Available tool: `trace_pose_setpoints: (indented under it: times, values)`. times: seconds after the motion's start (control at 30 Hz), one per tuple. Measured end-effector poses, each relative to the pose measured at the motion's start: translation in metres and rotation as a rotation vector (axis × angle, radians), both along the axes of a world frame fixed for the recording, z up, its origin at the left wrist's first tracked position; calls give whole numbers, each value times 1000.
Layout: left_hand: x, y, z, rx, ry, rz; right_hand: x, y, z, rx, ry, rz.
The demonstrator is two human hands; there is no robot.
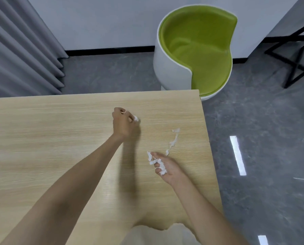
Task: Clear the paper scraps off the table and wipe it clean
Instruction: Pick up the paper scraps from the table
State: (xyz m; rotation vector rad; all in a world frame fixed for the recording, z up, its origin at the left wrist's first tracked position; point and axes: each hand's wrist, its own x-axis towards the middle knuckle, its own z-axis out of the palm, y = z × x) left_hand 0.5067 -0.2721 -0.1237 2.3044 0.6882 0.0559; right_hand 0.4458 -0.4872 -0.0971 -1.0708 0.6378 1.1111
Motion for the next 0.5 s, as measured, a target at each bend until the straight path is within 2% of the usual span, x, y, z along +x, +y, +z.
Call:
trace_pose_setpoints:
  times: [0.1, 0.23, 0.3, 0.4, 0.5]
  values:
    - [-3, -12, 19, 4, -25, -122, 8, 1, 3, 27, 31, -48]
    - [-2, -50, 31, -192, 24, -353, 16, -11, 5, -17, 27, -121]
    - [6, -80, 32, -225, 49, -434, 20, -23, 4, -40, 13, -151]
    - [20, -120, 28, -227, 88, -469, 24, -43, 4, -68, -4, -175]
    - [32, -139, 21, -221, 220, -459, 23, -59, 4, -82, 16, -240]
